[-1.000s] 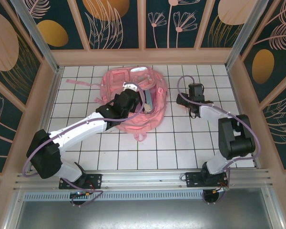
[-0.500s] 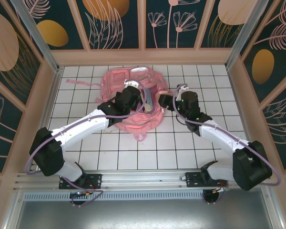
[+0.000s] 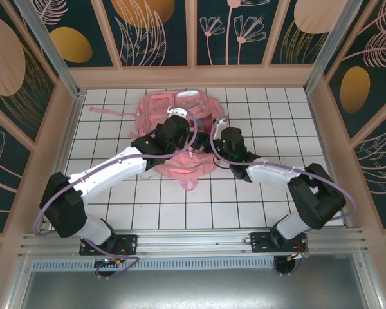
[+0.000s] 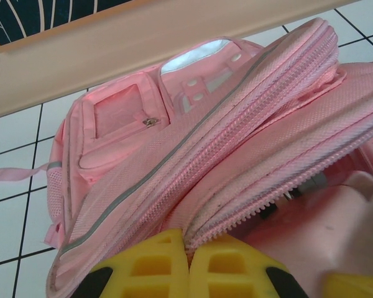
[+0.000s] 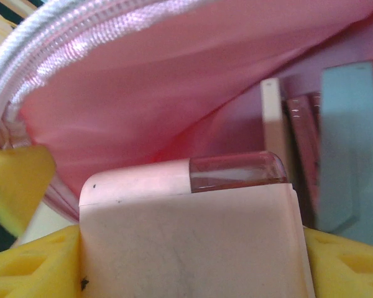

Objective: Pack books, pencil case, and school supplies into a backpack

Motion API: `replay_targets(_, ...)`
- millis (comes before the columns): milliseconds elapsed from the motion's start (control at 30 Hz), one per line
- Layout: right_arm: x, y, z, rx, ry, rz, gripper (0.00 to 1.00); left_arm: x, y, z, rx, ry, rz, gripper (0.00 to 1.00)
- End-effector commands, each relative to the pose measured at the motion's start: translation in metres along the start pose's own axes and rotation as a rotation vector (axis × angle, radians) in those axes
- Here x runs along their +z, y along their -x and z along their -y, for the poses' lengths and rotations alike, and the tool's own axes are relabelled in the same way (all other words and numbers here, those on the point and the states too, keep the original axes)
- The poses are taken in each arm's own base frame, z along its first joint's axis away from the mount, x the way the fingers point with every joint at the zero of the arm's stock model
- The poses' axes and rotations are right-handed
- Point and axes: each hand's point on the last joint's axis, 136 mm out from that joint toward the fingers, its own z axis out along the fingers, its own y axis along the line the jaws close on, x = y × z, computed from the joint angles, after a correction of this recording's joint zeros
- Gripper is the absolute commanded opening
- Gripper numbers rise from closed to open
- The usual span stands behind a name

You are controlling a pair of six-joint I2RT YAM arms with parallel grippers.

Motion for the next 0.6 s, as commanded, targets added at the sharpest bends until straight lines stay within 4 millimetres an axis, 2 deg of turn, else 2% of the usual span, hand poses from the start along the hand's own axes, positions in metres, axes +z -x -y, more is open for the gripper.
replay_targets(0,0.015,0.022,-0.033,0.022,0.128,0.06,0.76,-0.025,0.059,-0.002,-0.157,-0.053,0.172,0.0)
replay_targets(233,0.059,0.02,-0.013,0.009,0.048,0.03,0.77,-0.029,0.06,0.001,-0.166,-0.087,0.175,0.0)
replay_targets(367,0.079,0.024,0.005,-0.031,-0.054,0.024,0.82,-0.032,0.058,0.0,-0.172,-0.095,0.176,0.0)
replay_targets(400,0.082,0.024,0.008,-0.037,-0.067,0.016,0.87,-0.032,0.057,-0.001,-0.173,-0.092,0.177,0.0)
replay_targets(433,0.084,0.024,0.009,-0.039,-0.069,0.007,0.99,-0.033,0.057,-0.002,-0.173,-0.086,0.178,0.0)
replay_targets(567,0.079,0.023,0.004,-0.044,-0.055,0.003,0.99,-0.031,0.054,-0.007,-0.166,-0.054,0.178,0.0)
